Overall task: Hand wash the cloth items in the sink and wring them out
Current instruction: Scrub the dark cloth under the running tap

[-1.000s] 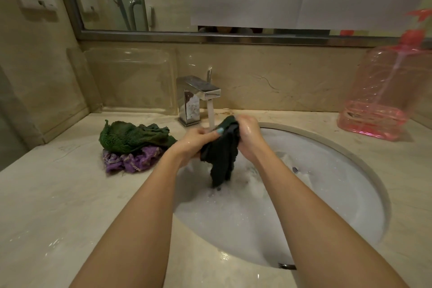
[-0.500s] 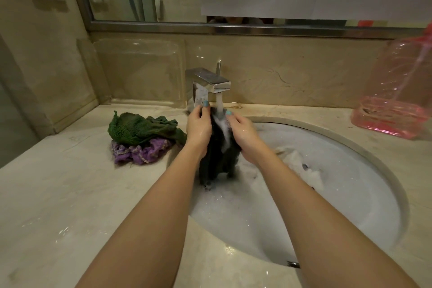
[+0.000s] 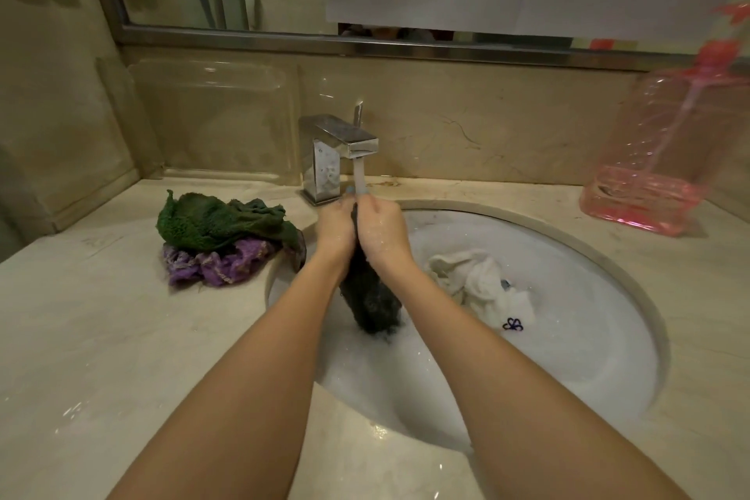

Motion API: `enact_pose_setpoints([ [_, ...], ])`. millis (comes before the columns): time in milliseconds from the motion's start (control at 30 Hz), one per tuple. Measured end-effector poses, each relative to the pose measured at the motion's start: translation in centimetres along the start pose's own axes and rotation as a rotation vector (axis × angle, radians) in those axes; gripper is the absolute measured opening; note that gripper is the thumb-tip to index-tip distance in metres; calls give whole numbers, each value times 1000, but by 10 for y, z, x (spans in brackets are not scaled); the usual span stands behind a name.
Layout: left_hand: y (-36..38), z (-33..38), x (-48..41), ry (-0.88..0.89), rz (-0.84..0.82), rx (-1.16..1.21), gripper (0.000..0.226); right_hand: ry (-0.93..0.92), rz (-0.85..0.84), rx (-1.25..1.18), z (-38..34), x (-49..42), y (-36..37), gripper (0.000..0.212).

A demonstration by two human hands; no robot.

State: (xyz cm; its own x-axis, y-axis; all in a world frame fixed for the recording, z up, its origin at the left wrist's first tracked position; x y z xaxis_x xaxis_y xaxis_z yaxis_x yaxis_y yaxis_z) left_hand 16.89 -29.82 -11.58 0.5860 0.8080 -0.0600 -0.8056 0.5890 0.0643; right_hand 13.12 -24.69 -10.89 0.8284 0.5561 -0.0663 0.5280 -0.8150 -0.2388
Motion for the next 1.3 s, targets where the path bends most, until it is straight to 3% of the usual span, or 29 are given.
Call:
enact_pose_setpoints([
  [167,14,14,20,-42,-152,47,29,158,103,-46,16,-21,-29,39],
  [333,-7,18,10,-64,73,283,29,231,-318,-133,21,-17,-26,57],
  [400,-18,18,3,-52,132,293,28,182,-460,-65,30,-16,-30,39],
  [467,-23,17,-3,-18,124,231,30,155,-413,10,32,-19,-38,23],
  [600,-23,8,-7,43,55,-83,34,186,-125,-138,23,-27,-45,26],
  [733,-9,7,-4,70,1,-259,33,225,-141,-214,16,-22,-33,33],
  [800,-1,8,2,64,-2,-239,34,212,-192,-133,12,-14,-25,33],
  [967,20,7,16,108,-100,-197,31,252,28,-117,7,-19,-24,31],
  [1067,22,8,22,100,-128,-169,29,280,1,-199,14,-21,-21,35],
  [1200,-4,8,4,6,46,-63,30,69,-87,-59,3,0,-9,30],
  [1300,-4,10,5,17,-38,-38,30,46,-33,-35,3,-2,-12,34],
])
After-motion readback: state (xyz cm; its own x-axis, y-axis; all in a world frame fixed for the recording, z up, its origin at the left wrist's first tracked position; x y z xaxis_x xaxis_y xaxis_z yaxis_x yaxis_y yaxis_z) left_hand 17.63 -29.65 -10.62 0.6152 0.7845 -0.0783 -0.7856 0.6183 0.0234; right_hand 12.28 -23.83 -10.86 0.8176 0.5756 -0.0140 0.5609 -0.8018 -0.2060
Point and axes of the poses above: each hand's wrist, its own x-axis away from the middle knuckle, its own y-axis out of the palm, z = x × y, the point moved 2 cm from there along -x, towards the middle knuckle, and after that the axes turned 5 degrees about y, right-handed, at the moved point
